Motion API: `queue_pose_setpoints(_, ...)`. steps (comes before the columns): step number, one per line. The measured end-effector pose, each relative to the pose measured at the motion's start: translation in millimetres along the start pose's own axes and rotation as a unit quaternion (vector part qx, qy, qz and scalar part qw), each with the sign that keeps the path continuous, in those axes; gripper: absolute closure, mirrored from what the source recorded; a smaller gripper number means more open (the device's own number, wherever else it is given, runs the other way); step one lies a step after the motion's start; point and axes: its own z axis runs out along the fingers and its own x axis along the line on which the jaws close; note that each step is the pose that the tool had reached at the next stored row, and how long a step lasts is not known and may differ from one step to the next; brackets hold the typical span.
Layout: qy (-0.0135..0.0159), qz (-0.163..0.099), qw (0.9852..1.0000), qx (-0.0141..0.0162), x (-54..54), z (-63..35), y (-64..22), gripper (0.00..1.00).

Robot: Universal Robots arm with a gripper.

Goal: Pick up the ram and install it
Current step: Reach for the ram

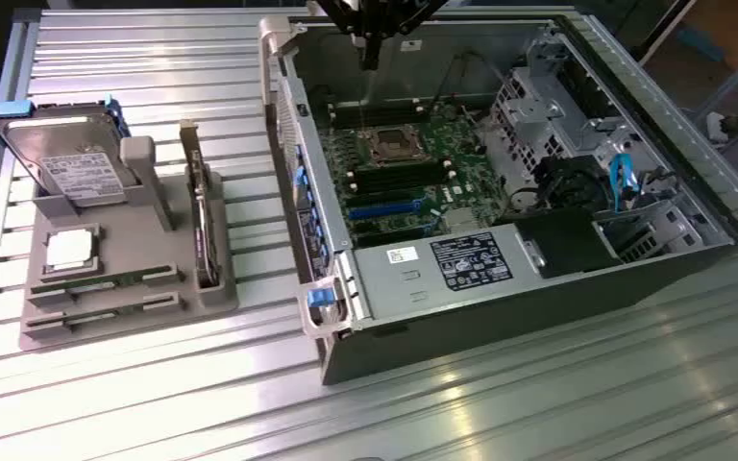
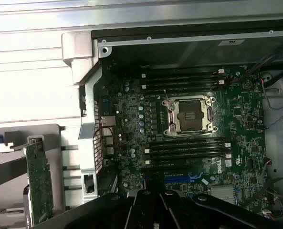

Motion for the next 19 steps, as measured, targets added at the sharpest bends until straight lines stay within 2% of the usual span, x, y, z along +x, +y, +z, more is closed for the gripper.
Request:
queue_pose_setpoints(12,0.0,0.0,1.0,0.0,0.0,0.0,0.0,0.89)
queue_pose_setpoints(17,0.0,0.0,1.0,0.0,9.9,-0.2,-0.8,0.89)
queue_pose_setpoints(19,0.0,0.0,1.0,0.0,18.5,-0.4,-1.4,0.89)
